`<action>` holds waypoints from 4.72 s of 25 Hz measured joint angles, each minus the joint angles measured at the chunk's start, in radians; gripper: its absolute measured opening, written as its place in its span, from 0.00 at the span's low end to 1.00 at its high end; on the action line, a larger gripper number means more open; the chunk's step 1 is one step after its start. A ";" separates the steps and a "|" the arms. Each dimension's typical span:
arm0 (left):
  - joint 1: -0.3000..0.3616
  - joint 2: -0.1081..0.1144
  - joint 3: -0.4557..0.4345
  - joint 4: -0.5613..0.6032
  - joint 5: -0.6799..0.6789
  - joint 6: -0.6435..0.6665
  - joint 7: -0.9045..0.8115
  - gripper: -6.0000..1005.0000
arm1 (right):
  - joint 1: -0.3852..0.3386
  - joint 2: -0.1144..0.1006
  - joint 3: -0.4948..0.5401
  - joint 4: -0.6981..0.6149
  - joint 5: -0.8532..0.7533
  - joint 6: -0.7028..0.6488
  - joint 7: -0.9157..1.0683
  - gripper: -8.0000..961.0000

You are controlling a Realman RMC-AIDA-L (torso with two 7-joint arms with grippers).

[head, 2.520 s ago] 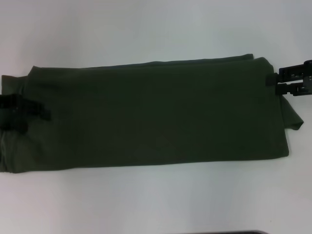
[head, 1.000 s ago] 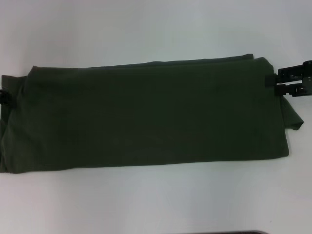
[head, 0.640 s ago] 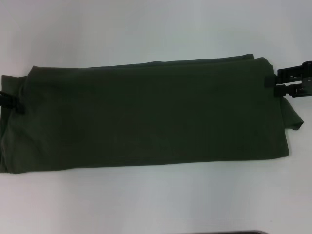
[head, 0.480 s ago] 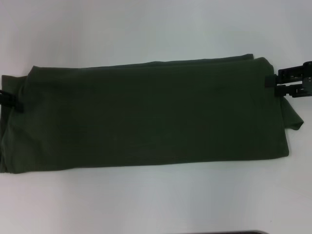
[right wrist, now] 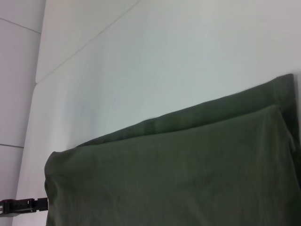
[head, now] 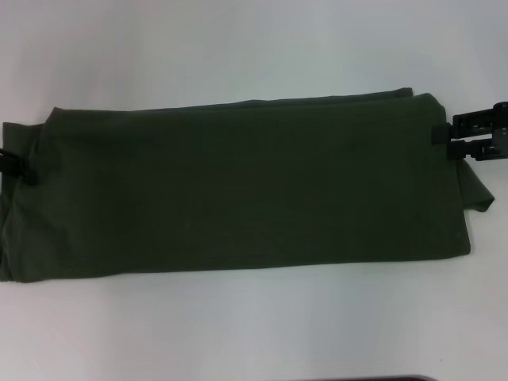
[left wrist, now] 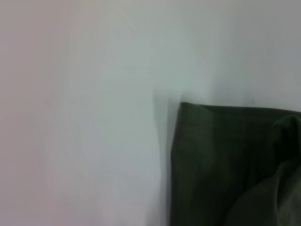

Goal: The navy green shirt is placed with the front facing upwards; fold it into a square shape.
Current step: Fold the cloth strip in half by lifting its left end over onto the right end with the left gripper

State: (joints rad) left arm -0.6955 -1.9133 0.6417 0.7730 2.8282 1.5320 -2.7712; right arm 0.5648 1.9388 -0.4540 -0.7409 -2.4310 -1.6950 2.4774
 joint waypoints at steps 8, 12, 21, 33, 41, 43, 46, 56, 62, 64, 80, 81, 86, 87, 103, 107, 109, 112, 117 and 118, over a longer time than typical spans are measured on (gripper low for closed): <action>-0.001 -0.001 0.007 -0.021 0.004 -0.008 -0.001 0.72 | -0.003 -0.001 0.000 0.000 0.000 0.000 0.001 0.62; -0.005 -0.001 0.012 -0.025 0.010 -0.009 -0.001 0.72 | -0.006 -0.002 0.000 0.000 0.001 0.000 0.001 0.62; -0.008 -0.006 0.012 -0.026 0.016 -0.010 -0.001 0.71 | -0.010 -0.004 0.000 0.000 0.001 0.000 0.002 0.62; -0.011 -0.017 0.013 -0.026 0.012 0.004 0.006 0.70 | -0.010 -0.006 0.000 0.000 0.001 -0.001 0.002 0.62; -0.020 -0.021 0.008 -0.026 0.001 0.032 0.011 0.69 | -0.009 -0.006 0.001 0.000 0.001 -0.002 0.002 0.62; -0.023 -0.025 0.010 -0.026 0.001 0.035 0.014 0.69 | -0.009 -0.006 0.001 0.000 0.001 -0.002 0.002 0.62; -0.030 -0.032 0.008 -0.026 0.000 0.044 0.022 0.69 | -0.009 -0.006 0.002 0.000 0.001 -0.002 0.002 0.62; -0.046 -0.052 0.012 -0.026 0.000 0.047 0.024 0.68 | -0.009 -0.007 0.002 0.000 0.001 -0.002 0.001 0.62; -0.059 -0.055 0.007 -0.043 0.000 0.043 0.047 0.67 | -0.009 -0.008 0.002 0.000 0.001 -0.002 0.001 0.62; -0.064 -0.056 0.007 -0.041 -0.003 0.042 0.059 0.65 | -0.009 -0.008 0.002 0.000 0.001 -0.003 0.001 0.62; -0.070 -0.047 0.003 -0.046 -0.009 0.079 0.088 0.18 | -0.009 -0.009 0.011 0.000 0.001 -0.009 0.001 0.62; -0.068 -0.047 0.002 -0.044 -0.009 0.080 0.091 0.16 | -0.009 -0.009 0.012 0.000 0.001 -0.009 0.001 0.62; -0.061 -0.035 -0.009 -0.028 -0.009 0.102 0.101 0.09 | -0.008 -0.011 0.013 0.000 0.001 -0.011 0.002 0.62; -0.057 -0.030 -0.010 -0.018 -0.010 0.110 0.101 0.10 | -0.008 -0.012 0.013 0.000 0.001 -0.011 0.002 0.62; 0.018 0.048 -0.035 0.068 -0.004 0.153 0.059 0.10 | -0.008 -0.021 0.015 0.000 0.001 -0.006 0.013 0.62; 0.017 0.047 -0.040 0.084 -0.067 0.217 0.092 0.10 | -0.005 -0.022 0.015 0.000 0.002 -0.004 0.013 0.62; 0.012 0.047 -0.052 0.082 -0.125 0.265 0.120 0.10 | -0.004 -0.021 0.015 0.000 0.002 -0.006 0.013 0.62; 0.003 0.045 -0.074 0.082 -0.225 0.343 0.146 0.10 | -0.004 -0.021 0.014 0.000 0.003 -0.009 0.012 0.62; -0.004 0.025 -0.083 0.077 -0.406 0.465 0.167 0.10 | -0.003 -0.021 0.008 0.000 0.003 -0.010 0.012 0.62; -0.008 0.009 -0.080 0.074 -0.437 0.481 0.167 0.10 | -0.002 -0.021 0.007 0.000 0.003 -0.011 0.012 0.62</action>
State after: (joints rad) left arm -0.7040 -1.9039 0.5619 0.8474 2.3913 2.0133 -2.6045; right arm 0.5624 1.9174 -0.4474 -0.7409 -2.4282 -1.7056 2.4898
